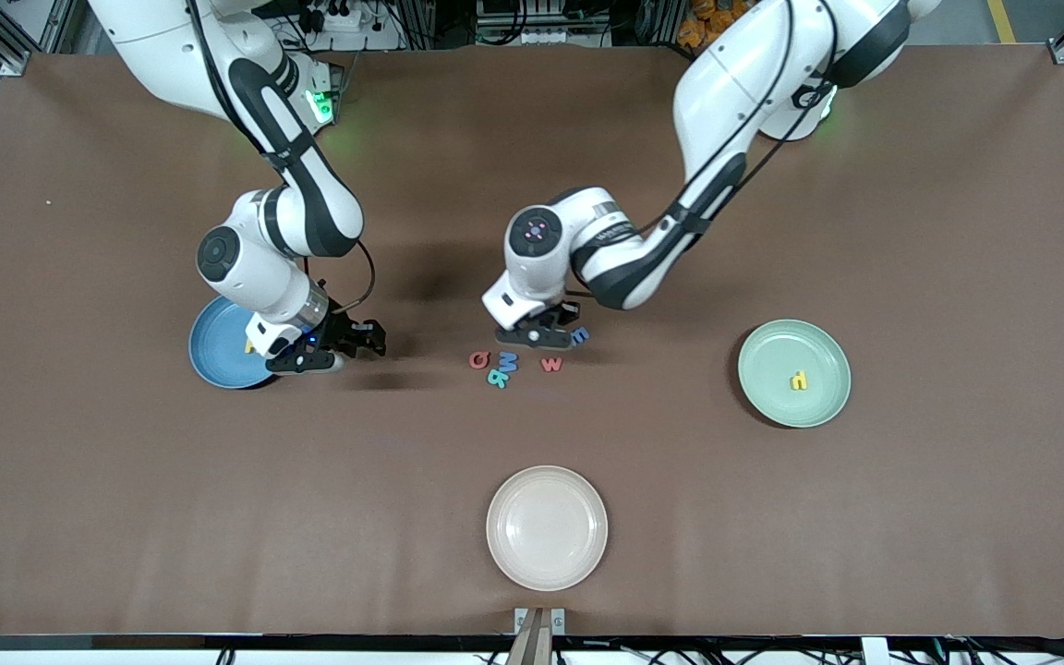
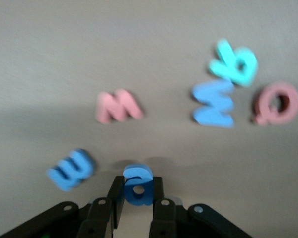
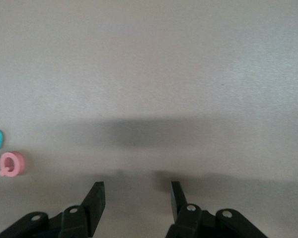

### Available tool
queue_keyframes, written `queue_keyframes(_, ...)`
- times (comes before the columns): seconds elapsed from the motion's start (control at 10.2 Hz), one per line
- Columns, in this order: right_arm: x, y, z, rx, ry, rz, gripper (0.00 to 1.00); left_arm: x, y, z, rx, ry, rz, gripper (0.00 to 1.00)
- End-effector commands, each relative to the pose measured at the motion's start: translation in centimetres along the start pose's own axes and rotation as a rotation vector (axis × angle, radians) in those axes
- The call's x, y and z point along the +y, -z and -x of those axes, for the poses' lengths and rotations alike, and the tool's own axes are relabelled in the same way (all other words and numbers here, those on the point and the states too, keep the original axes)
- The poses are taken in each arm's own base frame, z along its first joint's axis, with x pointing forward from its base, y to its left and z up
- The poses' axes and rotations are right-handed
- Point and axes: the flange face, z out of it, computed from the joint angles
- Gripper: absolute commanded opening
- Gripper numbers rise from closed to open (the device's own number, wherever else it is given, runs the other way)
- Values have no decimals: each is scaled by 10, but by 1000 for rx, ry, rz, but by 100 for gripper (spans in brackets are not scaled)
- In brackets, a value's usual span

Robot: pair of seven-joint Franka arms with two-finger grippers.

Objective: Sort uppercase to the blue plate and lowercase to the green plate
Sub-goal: 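Place the a on the green plate while the right gripper reaches pink Q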

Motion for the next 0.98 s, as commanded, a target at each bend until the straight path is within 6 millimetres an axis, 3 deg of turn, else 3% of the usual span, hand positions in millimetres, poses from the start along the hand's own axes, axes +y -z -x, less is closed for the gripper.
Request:
queue_keyframes(0.0, -51, -7, -3, 10, 8, -37, 62, -88, 45, -47, -76, 153, -58, 0)
queue_keyframes(0.2, -118, -23, 9, 29, 48, -58, 62, -180, 64, -83, -175, 203, -90, 0)
queue_keyframes(0.29, -139, -37, 15, 60, 46, -56, 62, -230, 71, -96, -236, 218, -95, 0)
queue_keyframes(0.49, -163, -71, 25, 86, 11, -53, 59, -312, 74, -110, -337, 221, -80, 0)
queue_keyframes(0.59, -163, -80, 23, 95, 15, -40, 58, -343, 71, -112, -376, 221, -79, 0)
queue_keyframes(0.88, -179, -71, 13, 155, 87, 0, 54, -414, 65, -116, -435, 208, -48, 0)
